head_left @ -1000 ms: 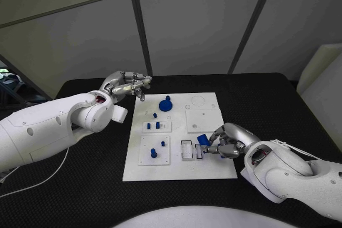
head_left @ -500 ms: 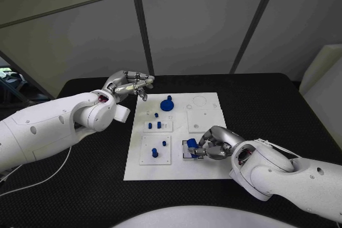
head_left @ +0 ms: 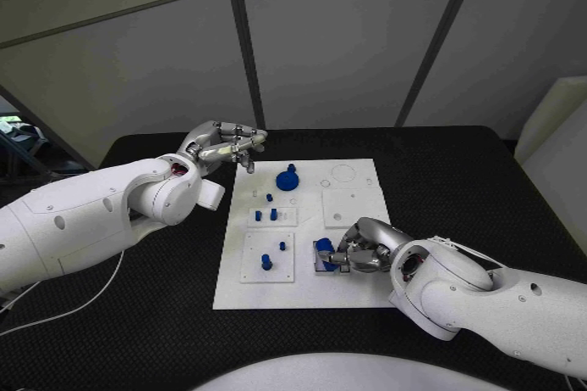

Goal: Assemble the parts on the task board

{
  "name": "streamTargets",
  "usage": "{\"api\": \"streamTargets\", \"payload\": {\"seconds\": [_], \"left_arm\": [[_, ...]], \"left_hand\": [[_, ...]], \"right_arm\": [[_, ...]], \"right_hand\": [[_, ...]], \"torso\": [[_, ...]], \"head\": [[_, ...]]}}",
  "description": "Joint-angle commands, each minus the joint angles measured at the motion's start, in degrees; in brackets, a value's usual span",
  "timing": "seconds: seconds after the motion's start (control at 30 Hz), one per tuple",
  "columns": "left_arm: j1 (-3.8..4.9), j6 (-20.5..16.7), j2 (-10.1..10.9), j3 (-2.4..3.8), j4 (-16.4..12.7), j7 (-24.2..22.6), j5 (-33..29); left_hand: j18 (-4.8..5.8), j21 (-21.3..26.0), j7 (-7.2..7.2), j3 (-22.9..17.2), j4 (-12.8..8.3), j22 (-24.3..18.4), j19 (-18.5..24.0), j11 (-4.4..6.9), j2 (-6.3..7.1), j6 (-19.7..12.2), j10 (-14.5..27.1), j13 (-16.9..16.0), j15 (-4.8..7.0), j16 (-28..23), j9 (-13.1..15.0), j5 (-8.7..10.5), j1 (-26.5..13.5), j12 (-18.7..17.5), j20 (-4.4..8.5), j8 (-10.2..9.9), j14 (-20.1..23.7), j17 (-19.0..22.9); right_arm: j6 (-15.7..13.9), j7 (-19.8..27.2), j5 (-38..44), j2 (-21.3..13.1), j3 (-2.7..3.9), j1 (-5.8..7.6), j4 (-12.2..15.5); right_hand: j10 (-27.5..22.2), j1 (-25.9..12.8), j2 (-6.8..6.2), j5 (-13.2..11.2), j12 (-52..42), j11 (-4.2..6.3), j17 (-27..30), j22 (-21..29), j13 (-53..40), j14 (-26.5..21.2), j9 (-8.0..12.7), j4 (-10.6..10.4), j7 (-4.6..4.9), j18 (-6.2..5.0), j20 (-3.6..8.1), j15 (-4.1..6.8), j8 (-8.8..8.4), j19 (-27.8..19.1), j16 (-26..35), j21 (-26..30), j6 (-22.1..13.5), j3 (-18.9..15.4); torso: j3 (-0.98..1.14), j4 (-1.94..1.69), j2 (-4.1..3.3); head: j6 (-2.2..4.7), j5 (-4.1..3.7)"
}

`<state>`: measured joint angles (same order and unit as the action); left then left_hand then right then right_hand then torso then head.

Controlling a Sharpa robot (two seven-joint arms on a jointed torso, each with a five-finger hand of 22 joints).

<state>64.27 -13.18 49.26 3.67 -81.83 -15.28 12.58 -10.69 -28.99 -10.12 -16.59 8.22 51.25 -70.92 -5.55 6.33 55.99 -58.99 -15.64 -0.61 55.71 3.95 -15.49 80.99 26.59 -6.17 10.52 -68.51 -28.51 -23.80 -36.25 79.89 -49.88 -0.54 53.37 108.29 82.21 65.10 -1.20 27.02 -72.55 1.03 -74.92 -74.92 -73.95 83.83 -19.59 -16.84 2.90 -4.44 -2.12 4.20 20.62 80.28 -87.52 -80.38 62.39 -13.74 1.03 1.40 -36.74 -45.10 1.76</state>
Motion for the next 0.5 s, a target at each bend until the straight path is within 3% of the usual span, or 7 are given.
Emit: {"api": "streamTargets", "payload": {"seconds": [0.03,0.13,0.5], "left_arm": [[0.07,0.58,-0.21,0.02,-0.08,-0.33,-0.13],[0.07,0.55,-0.25,0.02,-0.08,-0.32,-0.13],[0.08,0.52,-0.13,0.02,-0.02,-0.27,-0.13]], "left_hand": [[0.28,0.35,0.05,0.31,0.04,-0.10,0.26,0.14,-0.12,-0.43,0.37,-0.08,-0.27,-0.18,0.02,-0.05,0.30,0.21,-0.23,0.39,-0.06,0.05],[0.28,0.35,0.05,0.30,0.03,-0.10,0.25,0.14,-0.14,-0.44,0.38,-0.08,-0.26,-0.18,0.02,-0.05,0.34,0.24,-0.22,0.41,-0.05,0.06],[0.28,0.35,0.05,0.30,0.03,-0.10,0.25,0.14,-0.14,-0.44,0.38,-0.08,-0.26,-0.18,0.02,-0.05,0.34,0.24,-0.22,0.41,-0.05,0.06]], "right_arm": [[0.73,-0.63,0.03,0.25,-0.02,0.02,-0.36],[0.55,-0.54,0.05,0.40,-0.02,0.02,-0.58],[-0.19,0.10,0.06,0.40,-0.02,0.02,-0.36]], "right_hand": [[-0.52,-1.48,-0.42,-2.39,0.51,-0.02,-9.69,-0.46,0.25,5.04,-0.33,-0.01,0.21,0.81,0.01,0.25,-0.20,-0.43,0.29,0.48,-0.42,-0.33],[-0.78,-4.59,-1.67,-7.53,1.11,-0.19,-9.39,-0.06,0.49,4.97,-0.94,-0.11,0.38,0.71,-0.11,0.12,-0.27,-0.74,0.48,0.85,-0.82,0.37],[-0.87,-7.65,-2.89,-9.66,1.53,-0.27,-9.32,0.02,0.46,4.96,-1.84,-0.13,0.46,0.68,-0.23,0.02,-0.26,-0.79,0.58,1.00,-1.10,2.36]], "torso": [[0.01,-0.03,-0.05],[-0.02,0.09,-0.06],[0.02,0.01,0.02]], "head": [[-0.01,-0.05],[0.02,0.10],[-0.12,0.17]]}}
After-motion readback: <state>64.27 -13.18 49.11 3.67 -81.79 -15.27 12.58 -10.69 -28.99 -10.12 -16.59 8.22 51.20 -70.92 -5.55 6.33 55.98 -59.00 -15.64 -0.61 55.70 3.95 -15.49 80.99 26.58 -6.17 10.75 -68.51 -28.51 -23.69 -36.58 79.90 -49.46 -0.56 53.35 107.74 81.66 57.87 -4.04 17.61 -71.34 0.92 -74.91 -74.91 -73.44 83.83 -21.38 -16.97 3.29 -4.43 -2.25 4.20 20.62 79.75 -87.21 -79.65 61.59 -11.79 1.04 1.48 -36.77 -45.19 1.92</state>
